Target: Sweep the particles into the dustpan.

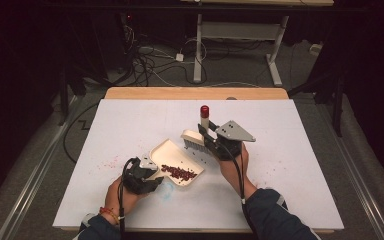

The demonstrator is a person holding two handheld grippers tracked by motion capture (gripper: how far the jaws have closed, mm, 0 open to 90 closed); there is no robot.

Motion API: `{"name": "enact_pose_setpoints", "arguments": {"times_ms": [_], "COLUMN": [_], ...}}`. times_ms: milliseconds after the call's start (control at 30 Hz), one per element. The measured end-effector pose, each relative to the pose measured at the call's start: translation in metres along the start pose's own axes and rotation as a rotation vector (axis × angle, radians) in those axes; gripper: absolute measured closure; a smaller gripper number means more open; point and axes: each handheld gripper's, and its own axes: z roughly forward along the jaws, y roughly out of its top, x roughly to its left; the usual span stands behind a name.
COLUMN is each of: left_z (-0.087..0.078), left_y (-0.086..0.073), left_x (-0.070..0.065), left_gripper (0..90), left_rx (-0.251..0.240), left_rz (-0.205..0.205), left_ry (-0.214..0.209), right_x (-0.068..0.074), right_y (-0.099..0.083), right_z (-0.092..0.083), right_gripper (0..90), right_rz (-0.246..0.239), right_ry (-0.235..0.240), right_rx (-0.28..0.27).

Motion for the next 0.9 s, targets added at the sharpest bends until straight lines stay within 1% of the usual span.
{"name": "enact_pose_setpoints", "arguments": {"times_ms": [33, 133, 200, 367, 433, 467, 500, 533, 567, 667, 733, 800, 833, 867, 900], "left_z": [0.000, 0.001, 0.001, 0.000, 0.000, -0.001, -0.001, -0.001, -0.001, -0.002, -0.002, -0.003, -0.004, -0.004, -0.006], "left_y": [0.000, 0.001, 0.002, 0.002, 0.002, 0.002, 0.001, 0.001, 0.001, 0.000, 0.000, -0.001, -0.002, -0.002, -0.003], "left_x": [0.000, 0.002, 0.003, 0.005, 0.005, 0.005, 0.005, 0.006, 0.006, 0.006, 0.005, 0.003, 0.001, 0.001, -0.001], "left_gripper": [63.5, 63.5, 63.5, 63.5, 63.5, 63.5, 63.5, 63.5, 63.5, 63.5, 63.5, 63.5, 63.5, 63.5, 63.5], "left_rx": [-0.003, 0.000, 0.001, 0.002, 0.001, 0.000, 0.003, 0.004, 0.003, 0.005, 0.009, 0.018, 0.023, 0.023, 0.033], "left_rz": [-0.007, -0.008, -0.010, -0.014, -0.014, -0.014, -0.010, -0.009, -0.011, -0.010, -0.005, 0.009, 0.017, 0.017, 0.036], "left_ry": [0.000, 0.001, -0.003, -0.003, -0.002, -0.002, -0.001, -0.002, -0.002, -0.003, -0.003, -0.009, -0.013, -0.013, -0.024], "right_x": [0.000, 0.003, 0.004, 0.010, 0.013, 0.013, 0.014, 0.015, 0.015, 0.017, 0.016, 0.015, 0.012, 0.012, 0.008], "right_y": [0.000, 0.000, 0.001, 0.001, 0.001, 0.001, 0.002, 0.003, 0.003, 0.008, 0.010, 0.012, 0.014, 0.014, 0.015], "right_z": [0.000, -0.002, -0.003, -0.007, -0.012, -0.012, -0.014, -0.018, -0.018, -0.024, -0.026, -0.027, -0.029, -0.029, -0.030], "right_gripper": [70.1, 70.1, 70.1, 69.9, 70.1, 70.1, 70.1, 70.2, 70.2, 70.3, 70.2, 70.2, 70.2, 70.2, 70.2], "right_rz": [0.000, -0.001, 0.003, -0.007, -0.015, -0.015, -0.009, 0.002, 0.002, 0.001, -0.010, -0.001, 0.005, 0.005, 0.005], "right_ry": [0.000, 0.034, 0.042, 0.073, 0.096, 0.096, 0.103, 0.123, 0.123, 0.155, 0.149, 0.148, 0.140, 0.140, 0.119], "right_rx": [0.000, 0.002, 0.004, 0.009, 0.012, 0.012, 0.015, 0.015, 0.015, 0.005, -0.013, -0.019, -0.029, -0.029, -0.032]}}
